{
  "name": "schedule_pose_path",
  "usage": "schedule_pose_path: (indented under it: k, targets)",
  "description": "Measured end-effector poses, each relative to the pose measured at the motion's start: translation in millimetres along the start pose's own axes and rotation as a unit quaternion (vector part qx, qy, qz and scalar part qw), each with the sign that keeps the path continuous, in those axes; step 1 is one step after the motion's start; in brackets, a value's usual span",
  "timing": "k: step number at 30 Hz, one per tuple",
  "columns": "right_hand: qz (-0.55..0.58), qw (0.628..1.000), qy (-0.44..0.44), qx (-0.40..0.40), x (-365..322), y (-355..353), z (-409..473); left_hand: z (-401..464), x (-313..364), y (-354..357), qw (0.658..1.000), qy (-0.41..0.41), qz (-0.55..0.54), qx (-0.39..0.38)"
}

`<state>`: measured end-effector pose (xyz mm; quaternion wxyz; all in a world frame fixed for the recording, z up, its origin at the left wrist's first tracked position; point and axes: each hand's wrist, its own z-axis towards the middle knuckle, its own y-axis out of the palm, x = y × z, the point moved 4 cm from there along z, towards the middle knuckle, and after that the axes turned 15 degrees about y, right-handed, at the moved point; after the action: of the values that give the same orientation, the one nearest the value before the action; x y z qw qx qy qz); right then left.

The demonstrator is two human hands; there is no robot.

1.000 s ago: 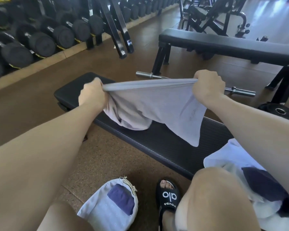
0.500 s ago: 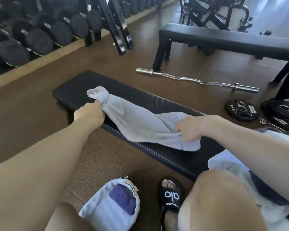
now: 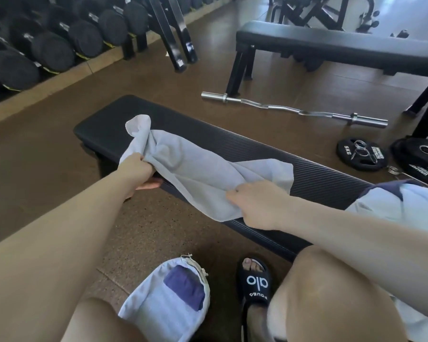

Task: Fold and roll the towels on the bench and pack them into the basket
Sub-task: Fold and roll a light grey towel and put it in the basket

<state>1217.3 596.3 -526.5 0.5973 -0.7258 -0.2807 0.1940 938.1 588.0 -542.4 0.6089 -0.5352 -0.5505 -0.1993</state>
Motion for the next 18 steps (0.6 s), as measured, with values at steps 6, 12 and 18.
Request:
schedule_pose_path:
  k: [6,12,18]
  targets:
    - [0.095,0.984,0.143,-0.052,48.9,-18.1,26.7,20.6,29.5,-3.5,0.986,0.096,0.119,0.072]
    - [0.114,0.901,0.328,0.261,154.5,-100.1,32.0,47.4,143.5,-8.1,0.92,0.279,0.215,0.172]
    - [0.045,0.863,0.29,0.412,155.4,-149.1,4.0,50.7,194.3,-40.1,0.867,0.37,0.191,0.275]
